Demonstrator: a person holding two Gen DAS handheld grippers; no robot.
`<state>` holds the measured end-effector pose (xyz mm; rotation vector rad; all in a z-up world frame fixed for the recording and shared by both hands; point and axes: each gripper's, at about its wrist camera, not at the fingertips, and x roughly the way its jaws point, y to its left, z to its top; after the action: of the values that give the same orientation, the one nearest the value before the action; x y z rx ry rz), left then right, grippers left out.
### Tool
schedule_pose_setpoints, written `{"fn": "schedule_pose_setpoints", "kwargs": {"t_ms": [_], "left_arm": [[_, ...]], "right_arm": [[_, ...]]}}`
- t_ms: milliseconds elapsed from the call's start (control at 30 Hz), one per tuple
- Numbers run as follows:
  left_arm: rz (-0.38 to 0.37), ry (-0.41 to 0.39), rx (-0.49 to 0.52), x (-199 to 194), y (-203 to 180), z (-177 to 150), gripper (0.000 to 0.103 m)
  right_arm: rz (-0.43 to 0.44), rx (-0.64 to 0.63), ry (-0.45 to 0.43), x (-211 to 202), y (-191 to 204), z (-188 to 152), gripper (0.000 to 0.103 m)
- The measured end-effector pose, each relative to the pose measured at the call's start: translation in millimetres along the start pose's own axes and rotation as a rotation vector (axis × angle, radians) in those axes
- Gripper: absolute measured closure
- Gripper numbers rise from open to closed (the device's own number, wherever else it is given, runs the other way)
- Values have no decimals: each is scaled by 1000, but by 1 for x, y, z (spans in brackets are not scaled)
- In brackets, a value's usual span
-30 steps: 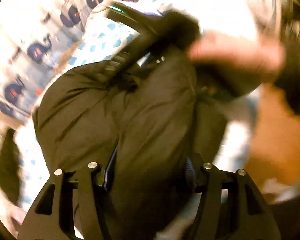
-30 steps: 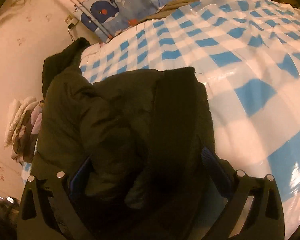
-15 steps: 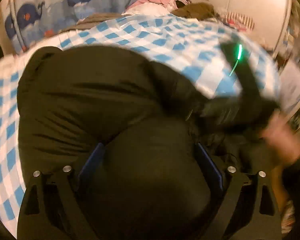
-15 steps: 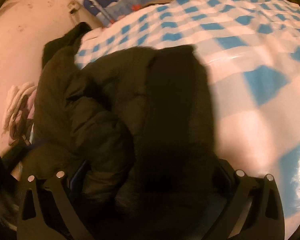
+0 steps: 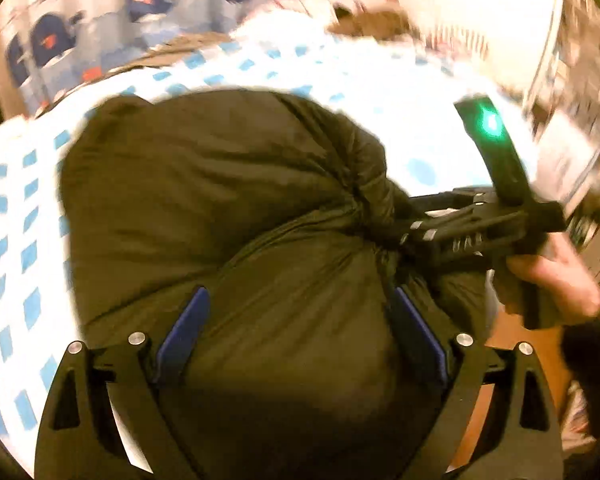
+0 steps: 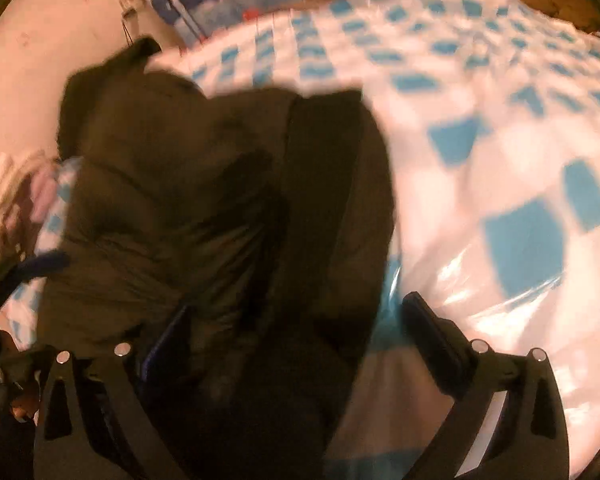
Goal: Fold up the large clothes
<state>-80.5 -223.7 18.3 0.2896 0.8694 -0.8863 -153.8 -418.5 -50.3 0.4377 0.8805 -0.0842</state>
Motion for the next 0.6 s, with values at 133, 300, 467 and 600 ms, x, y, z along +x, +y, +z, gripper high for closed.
{"fn": "schedule_pose_setpoints", "kwargs": {"t_ms": [133,300,467,600], "left_arm": [[25,-96,-293,-39,91,-23,15],[-193,-7,-657,20,178,-61,14],[-369,-10,-679,62,163,-64,11],[-324,-53,-594,41,158,-55,11]], "right_arm": [[9,17,-64,-24,6,20,7],[4,52,71,32,4,22,6],[22,128,29,47,2,4,5],[68,123,14,61,43,6,5]]}}
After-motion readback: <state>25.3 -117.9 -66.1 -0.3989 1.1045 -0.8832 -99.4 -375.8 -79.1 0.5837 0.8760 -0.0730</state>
